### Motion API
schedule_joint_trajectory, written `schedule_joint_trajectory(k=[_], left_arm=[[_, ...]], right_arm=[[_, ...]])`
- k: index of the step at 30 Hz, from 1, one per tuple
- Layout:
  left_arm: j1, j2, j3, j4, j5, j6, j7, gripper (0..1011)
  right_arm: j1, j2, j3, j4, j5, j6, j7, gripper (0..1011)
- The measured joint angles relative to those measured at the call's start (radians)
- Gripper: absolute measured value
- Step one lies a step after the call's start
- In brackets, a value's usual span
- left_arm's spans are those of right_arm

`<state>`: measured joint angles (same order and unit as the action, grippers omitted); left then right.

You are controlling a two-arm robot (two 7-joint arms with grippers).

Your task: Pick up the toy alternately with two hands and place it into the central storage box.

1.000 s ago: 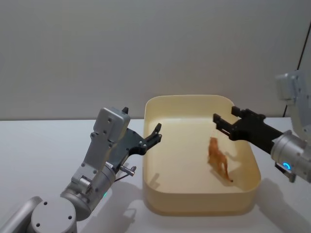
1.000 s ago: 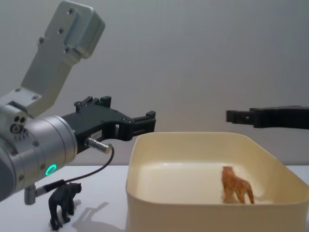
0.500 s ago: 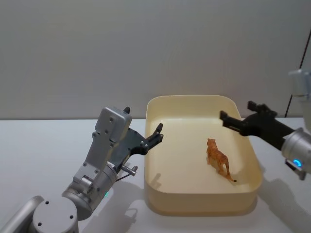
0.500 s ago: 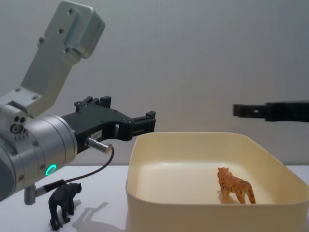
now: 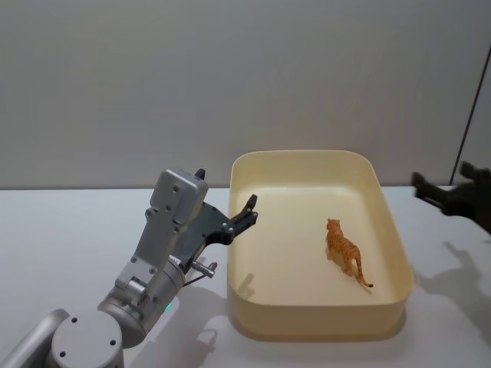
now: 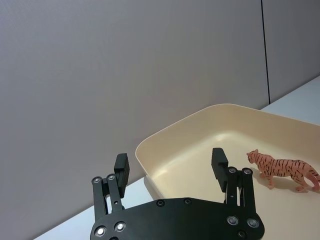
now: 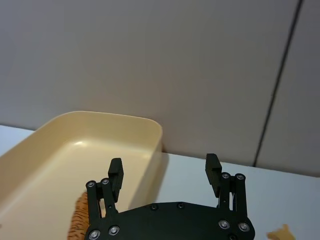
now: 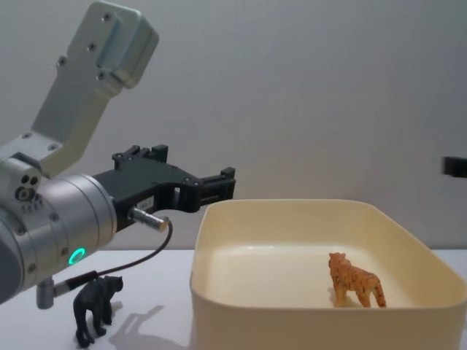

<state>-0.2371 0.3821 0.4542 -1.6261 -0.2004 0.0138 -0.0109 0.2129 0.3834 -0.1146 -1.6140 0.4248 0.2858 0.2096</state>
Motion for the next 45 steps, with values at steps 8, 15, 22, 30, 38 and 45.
schedule_joint_trajectory(k=[8,15,22,30,38,45], left_arm=[[0.000,0.000,0.000,0.000,0.000,0.000,0.000,1001],[0.000,0.000,0.000,0.000,0.000,0.000,0.000,1001],[0.000,0.000,0.000,0.000,0.000,0.000,0.000,1001],[0.000,0.000,0.000,0.000,0.000,0.000,0.000,1002],[0.000,0.000,0.000,0.000,0.000,0.000,0.000,1001],[0.000,0.000,0.000,0.000,0.000,0.000,0.000,1001]], right_arm=[[-0.074,0.057,0.056,-0.024,0.021,-0.016,-0.057,1001],[-0.140,0.098,0.097,-0.030,0.025,-0.023,-0.096,1001],[-0.178,0.120,0.120,-0.016,0.017,-0.025,-0.116,1001],[-0.186,0.128,0.125,0.031,-0.008,-0.026,-0.124,1001],[-0.155,0.115,0.107,0.101,-0.043,-0.032,-0.121,1001],[-0.124,0.098,0.086,0.148,-0.073,-0.035,-0.112,1001]])
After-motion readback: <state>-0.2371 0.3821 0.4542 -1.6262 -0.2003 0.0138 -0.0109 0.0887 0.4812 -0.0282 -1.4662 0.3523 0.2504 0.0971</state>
